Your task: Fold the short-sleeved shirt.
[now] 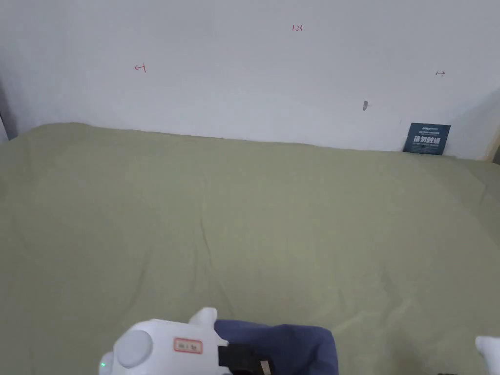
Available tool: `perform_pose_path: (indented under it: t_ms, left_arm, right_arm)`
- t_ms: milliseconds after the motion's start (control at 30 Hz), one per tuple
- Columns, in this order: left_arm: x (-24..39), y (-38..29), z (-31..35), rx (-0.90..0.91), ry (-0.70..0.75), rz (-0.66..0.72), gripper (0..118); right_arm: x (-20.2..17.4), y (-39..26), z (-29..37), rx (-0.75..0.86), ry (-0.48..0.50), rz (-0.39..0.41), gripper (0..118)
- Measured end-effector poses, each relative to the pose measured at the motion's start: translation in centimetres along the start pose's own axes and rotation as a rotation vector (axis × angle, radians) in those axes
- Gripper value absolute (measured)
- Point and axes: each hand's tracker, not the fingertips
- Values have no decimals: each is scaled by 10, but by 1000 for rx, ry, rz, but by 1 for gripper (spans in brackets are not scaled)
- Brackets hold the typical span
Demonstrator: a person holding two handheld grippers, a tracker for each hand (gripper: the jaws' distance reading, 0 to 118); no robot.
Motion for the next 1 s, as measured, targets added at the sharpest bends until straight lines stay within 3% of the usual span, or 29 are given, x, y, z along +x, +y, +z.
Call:
perform_pose_path:
  t_ms: [133,267,300,367,400,467,500,533,567,600,700,800,933,1000]
  left_arm:
    - [-17,19,52,99,125,-81,4]
    - [-50,22,77,131,209,8,4]
    - [-72,29,76,129,197,15,6]
    - [-86,25,78,124,179,42,9]
    - [-93,23,76,121,174,53,23]
    - [-92,18,66,98,171,70,81]
    - [-96,17,61,75,157,93,108]
    - [-98,16,59,70,125,96,110]
    - [-95,13,57,61,88,102,110]
    - [-96,14,53,53,57,102,110]
    - [-104,23,34,26,55,90,110]
    - [-101,29,3,-24,132,43,111]
    - [-76,23,-18,29,190,-6,114]
    - [-69,20,-25,29,253,-52,107]
  right_arm:
    - [-26,24,-22,32,197,-11,0]
    - [-38,38,-85,9,425,-50,0]
    - [-39,39,-107,-33,510,-66,0]
    - [-41,34,-144,-129,580,-102,0]
    - [-41,29,-163,-180,562,-100,0]
    - [-37,17,-187,-255,483,-78,0]
    - [-30,7,-198,-302,395,-79,0]
    - [-19,-2,-204,-292,443,-114,0]
    - [-7,-5,-201,-208,566,-202,0]
    - [4,-8,-199,-200,585,-253,0]
    - [4,-10,-191,-223,571,-220,0]
    - [-4,-5,-187,-225,540,-126,0]
    - [-4,-4,-186,-221,535,-119,0]
    - [-4,-4,-182,-211,528,-117,0]
